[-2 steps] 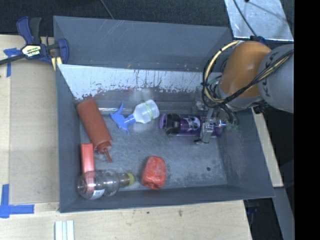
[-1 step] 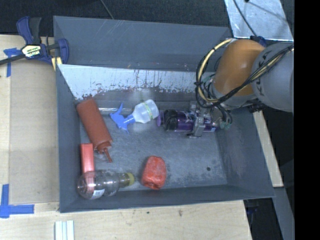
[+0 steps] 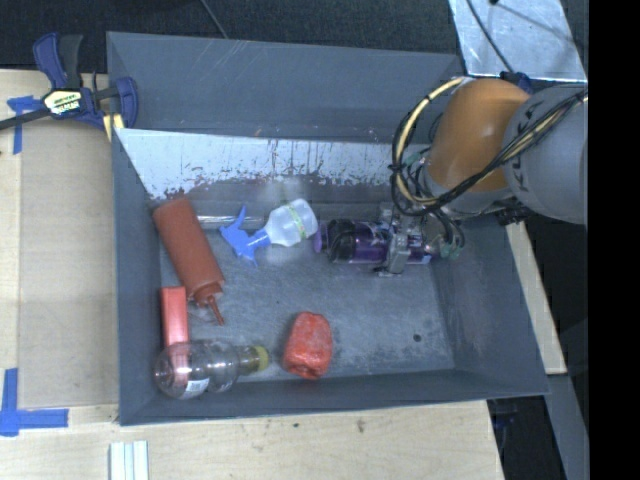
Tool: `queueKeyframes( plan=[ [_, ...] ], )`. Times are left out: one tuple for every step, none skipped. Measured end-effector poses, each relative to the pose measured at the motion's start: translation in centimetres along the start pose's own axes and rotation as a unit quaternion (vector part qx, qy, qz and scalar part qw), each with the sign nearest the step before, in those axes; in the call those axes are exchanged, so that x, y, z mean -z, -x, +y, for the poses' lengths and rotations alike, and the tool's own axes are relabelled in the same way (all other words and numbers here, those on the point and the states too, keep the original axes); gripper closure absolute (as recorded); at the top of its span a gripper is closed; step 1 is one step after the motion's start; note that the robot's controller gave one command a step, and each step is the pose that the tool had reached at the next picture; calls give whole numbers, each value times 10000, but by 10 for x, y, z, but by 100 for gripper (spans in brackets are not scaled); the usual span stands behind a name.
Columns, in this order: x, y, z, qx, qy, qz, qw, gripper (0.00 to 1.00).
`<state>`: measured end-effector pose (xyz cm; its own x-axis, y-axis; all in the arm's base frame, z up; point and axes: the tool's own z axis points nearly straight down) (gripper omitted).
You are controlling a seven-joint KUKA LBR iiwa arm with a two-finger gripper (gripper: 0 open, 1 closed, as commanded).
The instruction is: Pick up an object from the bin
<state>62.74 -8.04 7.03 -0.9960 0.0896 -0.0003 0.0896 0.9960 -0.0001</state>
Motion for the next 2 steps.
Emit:
queueKeyframes(
  plan=[
    [3, -1, 0, 0, 1, 8, 10000, 100],
    [19, -3, 0, 0, 3, 37, 10000, 100]
  ],
)
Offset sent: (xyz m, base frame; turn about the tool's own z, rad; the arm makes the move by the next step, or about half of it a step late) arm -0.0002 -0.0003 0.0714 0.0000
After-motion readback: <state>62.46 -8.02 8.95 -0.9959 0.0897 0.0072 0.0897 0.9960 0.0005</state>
